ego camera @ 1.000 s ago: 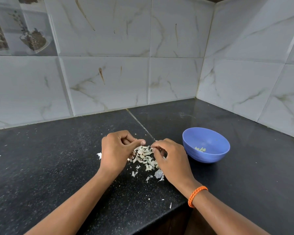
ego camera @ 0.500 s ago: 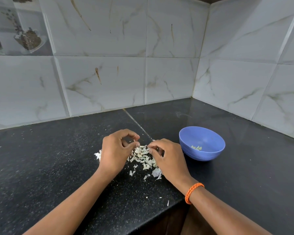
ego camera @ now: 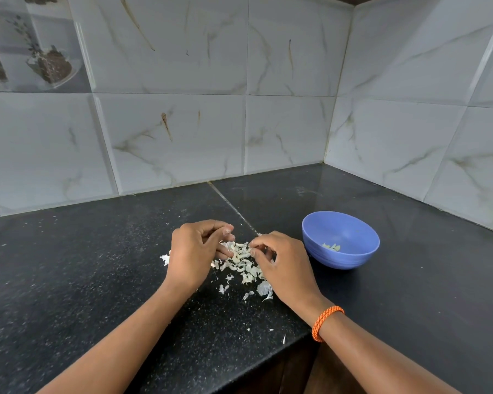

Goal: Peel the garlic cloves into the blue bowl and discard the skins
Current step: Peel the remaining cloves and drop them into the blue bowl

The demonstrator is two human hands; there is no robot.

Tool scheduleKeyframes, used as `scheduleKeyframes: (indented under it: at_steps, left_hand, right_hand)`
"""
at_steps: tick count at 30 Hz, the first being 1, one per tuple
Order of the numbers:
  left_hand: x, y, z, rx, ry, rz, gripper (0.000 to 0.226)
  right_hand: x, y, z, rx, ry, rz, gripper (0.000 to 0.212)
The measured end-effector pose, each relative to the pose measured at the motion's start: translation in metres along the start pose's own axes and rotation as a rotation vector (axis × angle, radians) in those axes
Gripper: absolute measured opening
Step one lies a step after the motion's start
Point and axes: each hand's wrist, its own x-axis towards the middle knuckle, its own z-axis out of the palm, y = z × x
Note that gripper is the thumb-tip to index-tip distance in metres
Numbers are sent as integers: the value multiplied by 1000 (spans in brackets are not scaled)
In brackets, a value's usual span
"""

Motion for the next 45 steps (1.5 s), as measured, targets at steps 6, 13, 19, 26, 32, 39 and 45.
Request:
scheduleKeyframes:
  at_steps: [6,13,19,26,32,39,45]
  left_hand:
    - [-2,-5,2,-67,-87,-8,29]
    - [-7,-3,3,-59,-151,60,41]
    - [-11,0,3,57,-155,126,48]
    - [-15,3,4,100,-170,144,46]
    - [-17,6,3,149,-137,182,38]
    - [-11,5,3,153,-66,218,17]
    - [-11,3,3,63,-49,141,19]
  right_hand:
    - [-1,-1,0,39,41,-48,26]
    - [-7,-13,-1,-98,-4,-228,46]
    - [-3,-8,-2,-48,13,-159,49]
    - [-3,-10,-3,-61,47,-101,44]
    - [-2,-9,-5,-32,63,-57,41]
    - [-2,-9,-6,-10,72,-56,29]
    - [-3,-8,-5,4,61,-68,26]
